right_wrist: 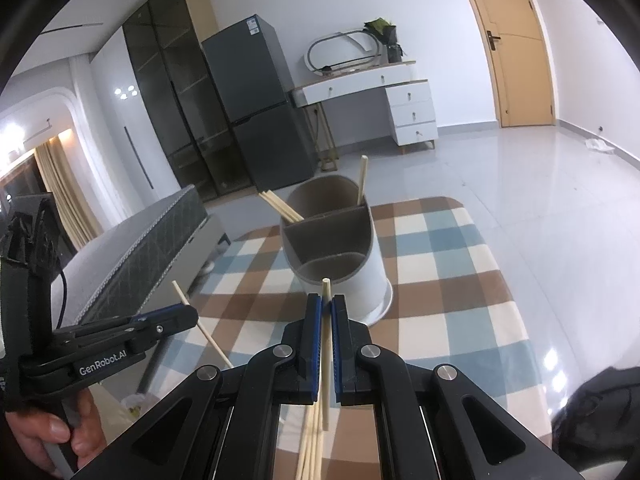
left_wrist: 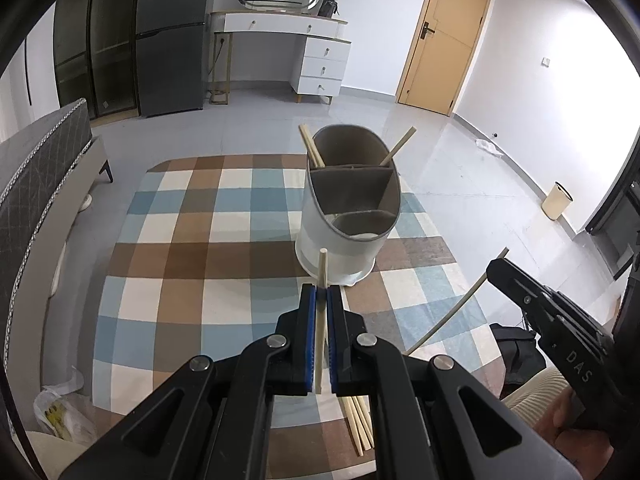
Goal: Organize utensils
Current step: 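Lift both held chopsticks and carry them above the utensil holder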
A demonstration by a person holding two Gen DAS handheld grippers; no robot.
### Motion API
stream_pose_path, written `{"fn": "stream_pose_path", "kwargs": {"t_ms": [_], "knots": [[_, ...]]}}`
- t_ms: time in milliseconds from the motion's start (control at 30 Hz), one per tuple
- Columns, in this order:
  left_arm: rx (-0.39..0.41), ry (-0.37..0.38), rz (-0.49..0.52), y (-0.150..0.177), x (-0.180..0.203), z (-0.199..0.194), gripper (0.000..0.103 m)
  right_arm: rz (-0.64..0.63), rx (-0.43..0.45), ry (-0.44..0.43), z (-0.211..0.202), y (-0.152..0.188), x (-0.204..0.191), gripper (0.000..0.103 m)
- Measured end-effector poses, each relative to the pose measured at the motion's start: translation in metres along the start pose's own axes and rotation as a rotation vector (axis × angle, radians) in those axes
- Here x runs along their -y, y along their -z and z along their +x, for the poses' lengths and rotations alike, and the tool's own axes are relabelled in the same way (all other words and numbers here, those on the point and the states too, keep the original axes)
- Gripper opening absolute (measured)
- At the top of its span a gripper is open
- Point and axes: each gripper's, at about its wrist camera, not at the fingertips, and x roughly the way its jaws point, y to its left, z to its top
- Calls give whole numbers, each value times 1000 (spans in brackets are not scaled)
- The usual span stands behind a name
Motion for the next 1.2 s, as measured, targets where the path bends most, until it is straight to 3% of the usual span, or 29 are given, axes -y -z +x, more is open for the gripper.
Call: {"fn": "stream_pose_path", "kwargs": {"t_ms": [367, 767, 1200], "knots": [[38, 34, 2, -34, 11, -18, 1, -7, 52, -16, -7, -30, -5, 4], [122, 74, -13, -95, 12, -38, 1, -47, 130, -44, -9, -102, -15, 4], [176, 61, -49, -157, 3, -20, 1, -71, 189, -51, 14, -167, -23, 4]]}}
